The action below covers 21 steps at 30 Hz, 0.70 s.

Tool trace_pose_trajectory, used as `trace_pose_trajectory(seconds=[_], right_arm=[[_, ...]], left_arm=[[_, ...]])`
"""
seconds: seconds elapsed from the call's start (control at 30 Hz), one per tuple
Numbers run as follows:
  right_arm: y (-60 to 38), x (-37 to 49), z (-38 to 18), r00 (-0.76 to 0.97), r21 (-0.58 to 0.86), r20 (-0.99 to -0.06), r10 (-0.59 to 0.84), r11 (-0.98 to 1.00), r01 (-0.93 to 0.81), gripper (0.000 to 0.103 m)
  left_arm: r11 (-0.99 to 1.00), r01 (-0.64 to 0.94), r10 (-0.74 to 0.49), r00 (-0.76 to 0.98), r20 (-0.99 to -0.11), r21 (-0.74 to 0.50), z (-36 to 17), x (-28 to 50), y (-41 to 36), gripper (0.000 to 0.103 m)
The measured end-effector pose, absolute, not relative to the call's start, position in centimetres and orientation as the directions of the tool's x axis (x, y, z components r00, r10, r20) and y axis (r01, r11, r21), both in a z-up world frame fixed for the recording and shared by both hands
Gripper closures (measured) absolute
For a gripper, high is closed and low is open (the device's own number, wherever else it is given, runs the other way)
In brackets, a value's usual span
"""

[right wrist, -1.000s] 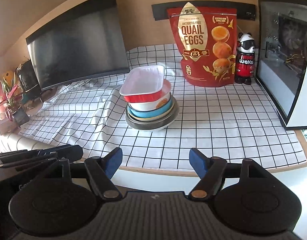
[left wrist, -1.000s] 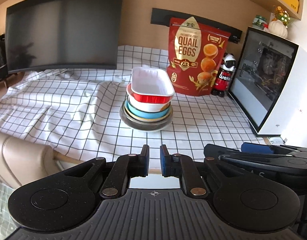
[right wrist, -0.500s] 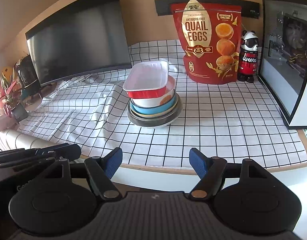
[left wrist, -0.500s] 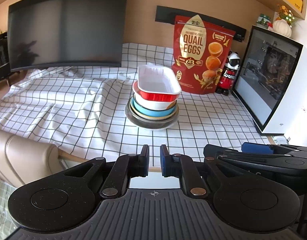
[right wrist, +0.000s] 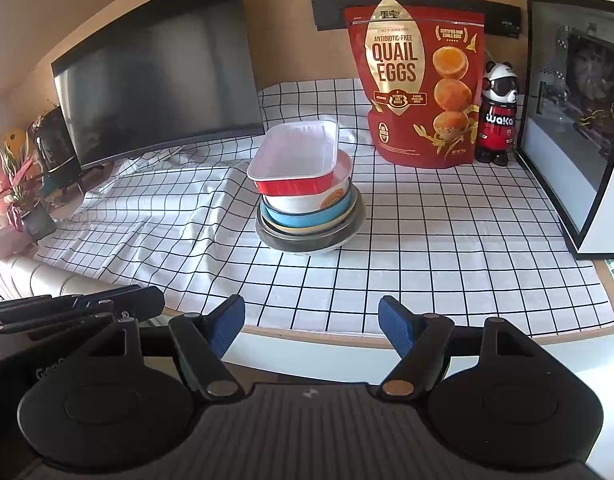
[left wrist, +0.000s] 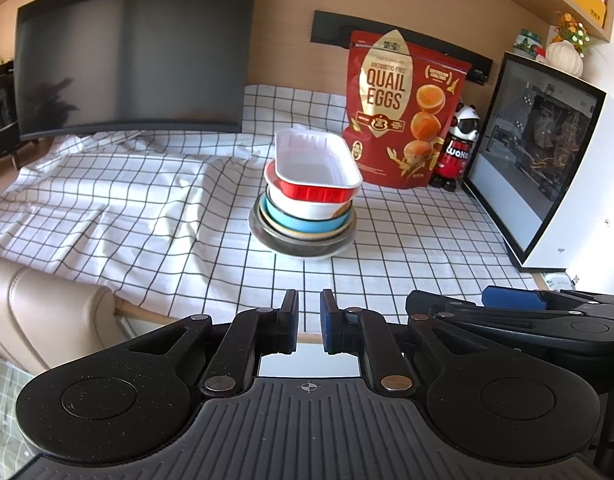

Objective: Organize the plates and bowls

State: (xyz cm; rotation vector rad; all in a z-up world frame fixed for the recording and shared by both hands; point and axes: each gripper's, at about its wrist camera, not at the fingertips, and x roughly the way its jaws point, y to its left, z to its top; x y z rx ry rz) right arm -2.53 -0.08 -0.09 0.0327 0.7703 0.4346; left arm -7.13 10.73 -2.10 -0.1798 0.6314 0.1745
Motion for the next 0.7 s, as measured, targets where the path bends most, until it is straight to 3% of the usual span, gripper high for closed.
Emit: trace_pose_trajectory(seconds=[0.7], right_arm=[[-0.18, -1.76, -0.32, 0.626, 0.187, -0.674, 0.392, 0.91, -0.369, 0.029]], left_arm=[[0.968, -0.222, 0.107, 0.787, -0.608, -0.117, -2.25, -6.5, 10.77, 0.09]])
